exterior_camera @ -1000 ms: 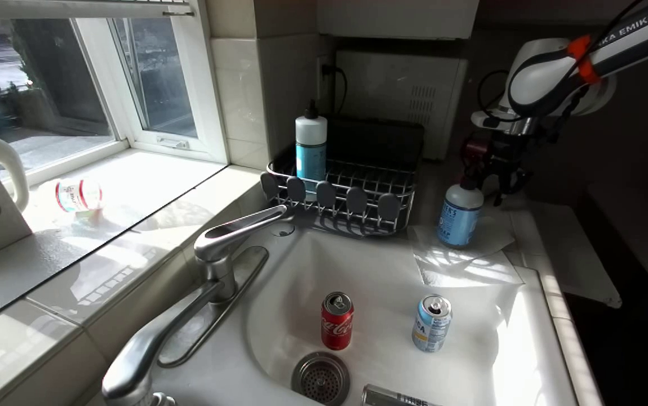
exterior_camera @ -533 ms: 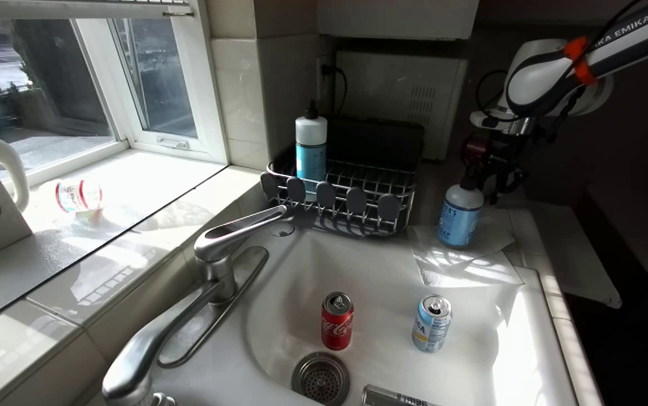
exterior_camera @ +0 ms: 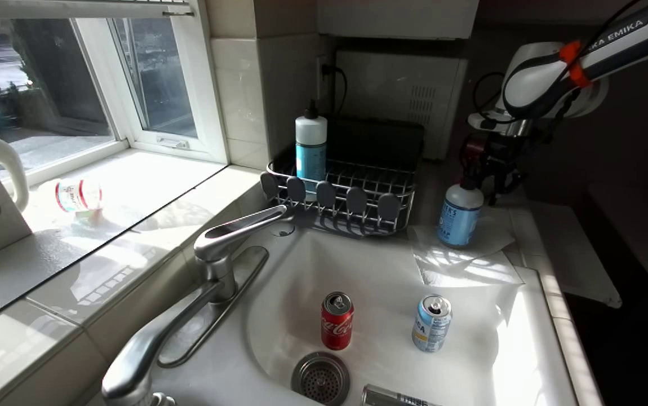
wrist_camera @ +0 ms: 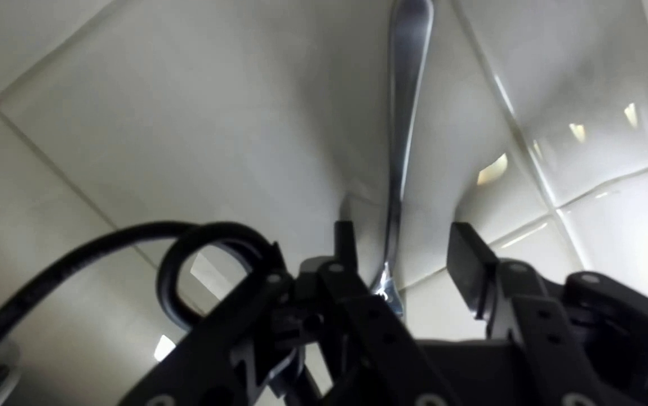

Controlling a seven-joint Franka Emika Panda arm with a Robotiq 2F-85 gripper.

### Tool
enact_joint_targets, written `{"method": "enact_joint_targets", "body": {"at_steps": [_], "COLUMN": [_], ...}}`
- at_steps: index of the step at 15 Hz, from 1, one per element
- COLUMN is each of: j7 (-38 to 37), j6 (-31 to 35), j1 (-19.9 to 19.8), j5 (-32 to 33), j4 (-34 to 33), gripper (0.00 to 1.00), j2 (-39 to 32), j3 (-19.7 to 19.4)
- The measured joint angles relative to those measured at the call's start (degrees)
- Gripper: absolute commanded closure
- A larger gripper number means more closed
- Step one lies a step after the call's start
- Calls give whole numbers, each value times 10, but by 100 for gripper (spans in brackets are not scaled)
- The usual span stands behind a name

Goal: Put the silver fork on the shelf.

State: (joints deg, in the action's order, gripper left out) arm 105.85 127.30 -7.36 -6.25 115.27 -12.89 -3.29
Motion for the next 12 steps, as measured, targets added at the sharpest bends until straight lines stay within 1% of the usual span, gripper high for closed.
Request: {"method": "enact_joint_targets", "body": {"at_steps": [1, 2, 3, 9, 12], "j7": [1, 1, 1, -10, -27], "j6": [2, 5, 7, 2, -30], "j1": [0, -1, -1, -4, -11], "j5": [0, 0, 0, 1, 1], "j4": [-1, -1, -3, -6, -7], "gripper": [85, 95, 100, 98, 98], "j2": [-2, -4, -4, -2, 12], "j3": [1, 1, 2, 1, -3]}}
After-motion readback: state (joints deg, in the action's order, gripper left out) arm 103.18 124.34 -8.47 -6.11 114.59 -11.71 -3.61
